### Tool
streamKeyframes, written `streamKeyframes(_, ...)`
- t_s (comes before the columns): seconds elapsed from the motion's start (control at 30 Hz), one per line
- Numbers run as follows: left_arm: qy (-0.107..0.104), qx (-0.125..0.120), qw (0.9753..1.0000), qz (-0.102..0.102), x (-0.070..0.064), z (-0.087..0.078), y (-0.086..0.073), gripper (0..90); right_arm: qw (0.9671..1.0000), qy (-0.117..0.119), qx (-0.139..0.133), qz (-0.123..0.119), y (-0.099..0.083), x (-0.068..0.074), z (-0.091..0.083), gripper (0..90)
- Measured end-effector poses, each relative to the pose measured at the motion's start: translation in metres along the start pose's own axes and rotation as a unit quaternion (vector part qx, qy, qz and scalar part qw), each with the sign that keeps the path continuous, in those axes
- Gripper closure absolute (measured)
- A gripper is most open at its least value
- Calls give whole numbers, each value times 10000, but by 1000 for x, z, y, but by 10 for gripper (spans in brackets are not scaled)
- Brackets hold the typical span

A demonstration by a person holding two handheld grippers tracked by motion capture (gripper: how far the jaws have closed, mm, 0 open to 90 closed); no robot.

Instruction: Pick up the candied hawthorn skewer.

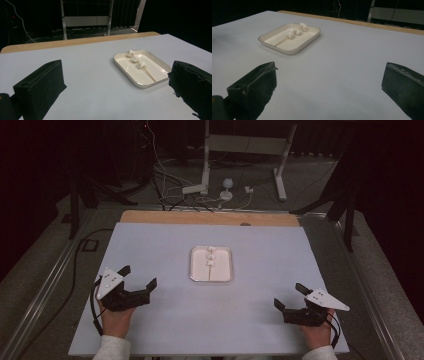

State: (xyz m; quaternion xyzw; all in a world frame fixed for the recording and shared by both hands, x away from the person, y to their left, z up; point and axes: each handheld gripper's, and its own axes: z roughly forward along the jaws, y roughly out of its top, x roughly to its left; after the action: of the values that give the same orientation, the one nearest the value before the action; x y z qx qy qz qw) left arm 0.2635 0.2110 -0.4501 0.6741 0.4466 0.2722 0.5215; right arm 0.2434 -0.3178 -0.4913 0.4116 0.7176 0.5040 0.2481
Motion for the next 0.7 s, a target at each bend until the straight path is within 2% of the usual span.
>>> streamKeyframes(0.03,-8,51,10000,6,-1,8,1,7,10000,0,4,-16,0,0,0,0)
streamKeyframes(0.17,-29,124,9999,7,-2,21,3,7,10000,-10,11,-21,0,0,0,0)
streamKeyframes(0.3,-47,207,9997,100,-4,37,3,7,10000,-29,15,-18,0,0,1,0)
streamKeyframes(0.43,-98,278,9996,-51,-5,53,2,7,10000,-22,41,-17,0,0,2,0)
streamKeyframes(0.7,-274,487,9984,4,-23,86,0,12,9999,-43,77,-65,0,0,2,0)
